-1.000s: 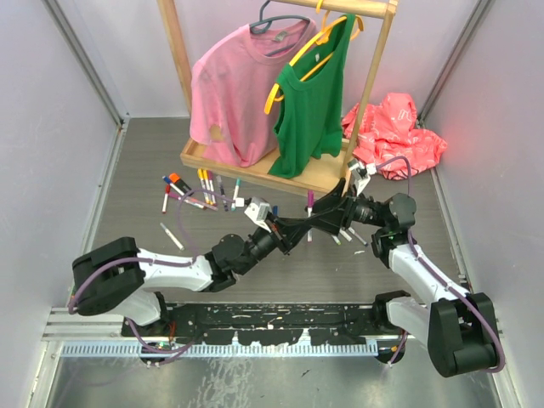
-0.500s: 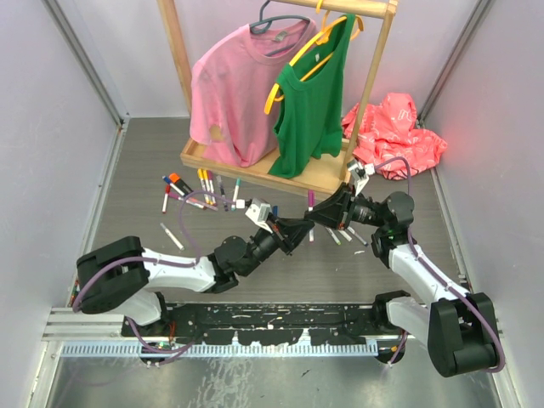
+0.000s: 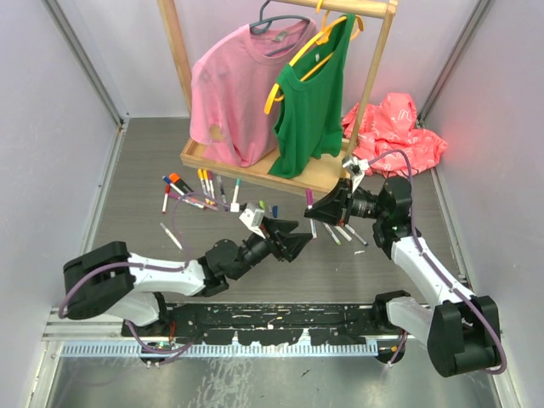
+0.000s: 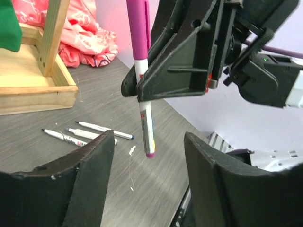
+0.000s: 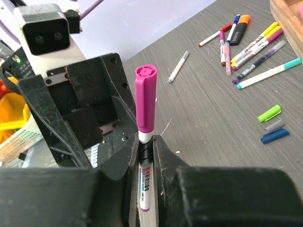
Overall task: Open the pen caps
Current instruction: Pick up the pen from the center of the board.
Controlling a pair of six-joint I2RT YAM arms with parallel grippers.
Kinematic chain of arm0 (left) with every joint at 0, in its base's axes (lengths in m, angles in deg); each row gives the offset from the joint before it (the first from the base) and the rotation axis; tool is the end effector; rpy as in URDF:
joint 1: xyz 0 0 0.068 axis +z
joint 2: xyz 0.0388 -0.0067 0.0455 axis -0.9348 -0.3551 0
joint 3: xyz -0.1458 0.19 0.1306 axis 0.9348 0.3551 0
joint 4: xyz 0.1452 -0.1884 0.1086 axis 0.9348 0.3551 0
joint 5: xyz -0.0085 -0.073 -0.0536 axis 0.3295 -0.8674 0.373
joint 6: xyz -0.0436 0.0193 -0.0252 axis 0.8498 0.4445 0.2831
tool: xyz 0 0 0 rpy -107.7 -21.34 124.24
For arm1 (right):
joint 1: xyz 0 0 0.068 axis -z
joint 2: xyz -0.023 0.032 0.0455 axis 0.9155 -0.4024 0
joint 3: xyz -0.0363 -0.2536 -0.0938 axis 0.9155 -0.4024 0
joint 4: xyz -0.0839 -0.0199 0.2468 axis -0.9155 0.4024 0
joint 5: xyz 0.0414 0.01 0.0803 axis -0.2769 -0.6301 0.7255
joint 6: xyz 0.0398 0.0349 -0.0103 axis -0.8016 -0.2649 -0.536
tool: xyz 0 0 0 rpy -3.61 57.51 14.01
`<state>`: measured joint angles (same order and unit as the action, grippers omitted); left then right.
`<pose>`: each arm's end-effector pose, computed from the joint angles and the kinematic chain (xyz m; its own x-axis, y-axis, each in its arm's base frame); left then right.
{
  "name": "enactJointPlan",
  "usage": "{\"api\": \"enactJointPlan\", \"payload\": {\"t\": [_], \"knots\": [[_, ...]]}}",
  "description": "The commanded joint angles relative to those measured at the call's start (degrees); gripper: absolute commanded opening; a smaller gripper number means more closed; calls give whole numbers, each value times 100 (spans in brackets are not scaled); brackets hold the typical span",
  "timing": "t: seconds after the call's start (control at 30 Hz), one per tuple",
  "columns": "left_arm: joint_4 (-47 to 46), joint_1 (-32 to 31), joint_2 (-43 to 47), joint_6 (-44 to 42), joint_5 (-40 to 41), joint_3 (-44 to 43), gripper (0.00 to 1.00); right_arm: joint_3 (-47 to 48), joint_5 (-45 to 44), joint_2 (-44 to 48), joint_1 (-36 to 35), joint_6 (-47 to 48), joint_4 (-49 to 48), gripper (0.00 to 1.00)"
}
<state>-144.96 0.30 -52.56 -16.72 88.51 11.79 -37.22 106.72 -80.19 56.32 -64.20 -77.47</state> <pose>0.1125 -0.2636 0.2403 -0.3113 -0.4640 -0.8293 0.7378 0.4319 -0.5187 0.2069 0.0698 0.2786 -0.4525 0.1185 -0.8839 -0.8666 0.1752 0.4672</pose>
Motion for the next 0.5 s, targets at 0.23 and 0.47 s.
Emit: {"api": "enactJointPlan", "payload": {"t": [0.23, 0.47], "knots": [[1847, 969, 1916, -52, -2240, -95, 94, 1047, 1066, -137, 20, 3044, 3226, 1], [1837, 1499, 1657, 765, -3510, -574, 98, 1041, 1335, -223, 4, 3302, 3451, 1]]}}
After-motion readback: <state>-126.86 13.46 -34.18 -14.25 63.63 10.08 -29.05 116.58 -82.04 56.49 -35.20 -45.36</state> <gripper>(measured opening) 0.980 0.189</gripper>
